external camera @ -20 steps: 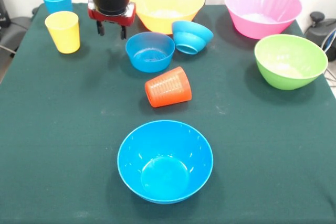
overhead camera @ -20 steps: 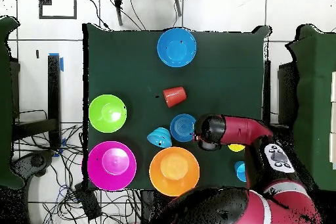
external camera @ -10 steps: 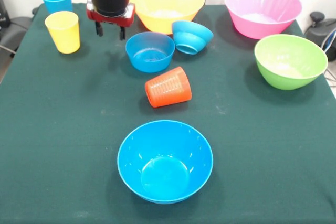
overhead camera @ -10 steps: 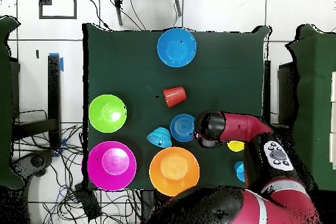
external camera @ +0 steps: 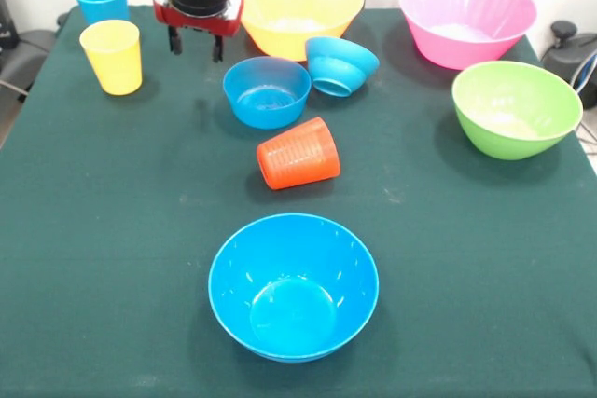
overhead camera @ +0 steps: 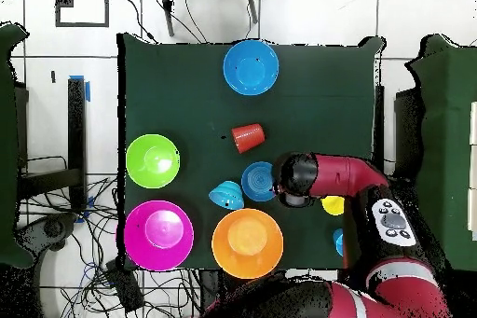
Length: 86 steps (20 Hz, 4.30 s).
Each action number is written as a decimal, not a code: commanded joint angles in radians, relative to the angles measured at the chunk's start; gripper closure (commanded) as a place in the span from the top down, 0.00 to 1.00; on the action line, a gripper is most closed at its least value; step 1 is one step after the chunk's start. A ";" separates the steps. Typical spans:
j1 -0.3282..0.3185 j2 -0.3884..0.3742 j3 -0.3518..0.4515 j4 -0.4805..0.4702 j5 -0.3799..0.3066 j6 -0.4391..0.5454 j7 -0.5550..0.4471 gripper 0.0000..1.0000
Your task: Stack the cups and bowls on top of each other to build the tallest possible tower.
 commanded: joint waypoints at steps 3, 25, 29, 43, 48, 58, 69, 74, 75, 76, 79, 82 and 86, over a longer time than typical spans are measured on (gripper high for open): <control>0.045 -0.002 0.051 -0.034 0.029 0.101 0.022 1.00; 0.117 0.147 0.001 -0.114 -0.010 -0.056 0.118 1.00; 0.119 0.164 -0.012 -0.120 -0.016 -0.082 0.115 1.00; 0.083 0.216 -0.019 -0.110 -0.009 -0.172 0.090 1.00; 0.090 0.241 -0.025 -0.133 -0.012 -0.179 0.096 1.00; 0.100 0.249 -0.036 -0.151 -0.013 -0.155 0.094 1.00; 0.080 0.249 -0.021 -0.151 -0.030 -0.158 0.039 0.00; 0.084 0.259 -0.022 -0.167 -0.027 -0.147 0.041 0.00; 0.085 0.261 -0.022 -0.171 -0.026 -0.144 0.042 0.00; 0.085 0.262 -0.023 -0.170 -0.027 -0.146 0.043 0.00; 0.086 0.260 -0.026 -0.158 -0.029 -0.159 0.051 0.00; 0.080 0.256 -0.015 -0.164 -0.018 -0.137 0.038 0.00; 0.048 0.208 0.023 -0.167 0.016 -0.030 -0.043 0.00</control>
